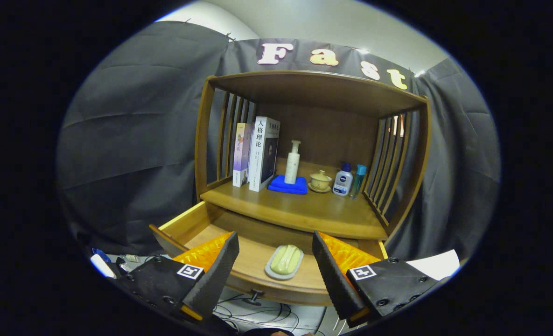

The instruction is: Pull open the drawer, take out the items inside it, and place them on the countertop above the cabinet.

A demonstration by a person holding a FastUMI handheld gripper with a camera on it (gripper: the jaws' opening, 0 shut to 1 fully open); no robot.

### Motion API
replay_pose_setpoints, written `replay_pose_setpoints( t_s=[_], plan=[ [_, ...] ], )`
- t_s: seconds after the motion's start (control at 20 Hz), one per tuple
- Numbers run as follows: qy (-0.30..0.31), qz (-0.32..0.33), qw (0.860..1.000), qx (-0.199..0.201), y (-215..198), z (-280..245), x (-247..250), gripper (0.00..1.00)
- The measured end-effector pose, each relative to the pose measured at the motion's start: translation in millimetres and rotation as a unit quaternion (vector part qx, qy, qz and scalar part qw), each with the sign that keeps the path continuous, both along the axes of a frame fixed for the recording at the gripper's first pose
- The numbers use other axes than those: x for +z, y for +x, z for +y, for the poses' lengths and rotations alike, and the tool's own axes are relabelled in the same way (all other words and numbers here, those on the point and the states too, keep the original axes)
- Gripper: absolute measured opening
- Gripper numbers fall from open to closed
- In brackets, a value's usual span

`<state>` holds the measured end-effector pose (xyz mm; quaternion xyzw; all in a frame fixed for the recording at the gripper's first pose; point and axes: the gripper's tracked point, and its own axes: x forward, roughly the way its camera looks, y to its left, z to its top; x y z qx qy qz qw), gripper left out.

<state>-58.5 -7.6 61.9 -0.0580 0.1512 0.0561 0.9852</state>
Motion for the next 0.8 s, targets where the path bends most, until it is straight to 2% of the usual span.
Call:
replay_pose_setpoints(
  t_s=[0.15,0.35,0.65,0.8],
  plan=[
    [-0.007,0.027,1.0,0.008,33,2,-2,0.98],
    [0.031,0.103,0.994,0.017,67,9,-30,0.98],
    [0.045,0.249,0.967,-0.003,93,-12,-110,0.98],
    [0.014,0.277,0.961,-0.016,107,-29,-134,0.98]
  ],
)
